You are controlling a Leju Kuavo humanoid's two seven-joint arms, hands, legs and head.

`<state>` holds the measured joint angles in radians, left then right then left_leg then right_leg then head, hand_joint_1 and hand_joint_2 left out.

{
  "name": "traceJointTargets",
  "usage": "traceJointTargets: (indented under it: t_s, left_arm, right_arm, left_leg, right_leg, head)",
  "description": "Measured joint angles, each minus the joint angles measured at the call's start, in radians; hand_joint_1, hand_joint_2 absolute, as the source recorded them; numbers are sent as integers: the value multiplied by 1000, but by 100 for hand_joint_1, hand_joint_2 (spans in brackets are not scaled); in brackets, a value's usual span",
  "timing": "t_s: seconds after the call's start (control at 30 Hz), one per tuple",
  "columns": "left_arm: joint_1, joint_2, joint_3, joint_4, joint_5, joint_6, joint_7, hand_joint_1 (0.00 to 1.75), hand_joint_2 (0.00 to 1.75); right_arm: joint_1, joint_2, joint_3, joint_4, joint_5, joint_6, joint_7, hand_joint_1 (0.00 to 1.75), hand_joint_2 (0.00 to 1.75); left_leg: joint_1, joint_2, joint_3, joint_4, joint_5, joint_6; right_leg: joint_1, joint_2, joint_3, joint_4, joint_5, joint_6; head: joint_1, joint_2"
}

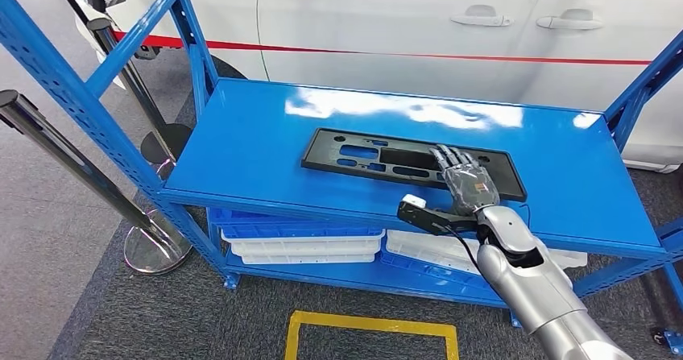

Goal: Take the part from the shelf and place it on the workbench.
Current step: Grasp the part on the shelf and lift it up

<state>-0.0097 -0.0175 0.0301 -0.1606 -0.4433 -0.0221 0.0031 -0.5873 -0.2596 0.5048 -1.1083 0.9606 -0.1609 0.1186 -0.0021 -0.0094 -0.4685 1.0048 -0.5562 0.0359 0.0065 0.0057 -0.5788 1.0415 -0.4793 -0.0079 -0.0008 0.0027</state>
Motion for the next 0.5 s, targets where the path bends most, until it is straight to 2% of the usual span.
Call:
traceJointTargets:
  t_s: [0.5]
  left_arm:
    - [0, 0, 0, 0, 0, 1, 0, 0, 0]
  right_arm:
    - [5, 3, -19, 48, 31, -5, 13, 0, 175]
  left_leg:
    - [0, 0, 1, 0, 0, 0]
  right_leg:
    - [0, 0, 1, 0, 0, 0]
  head:
    - [0, 0]
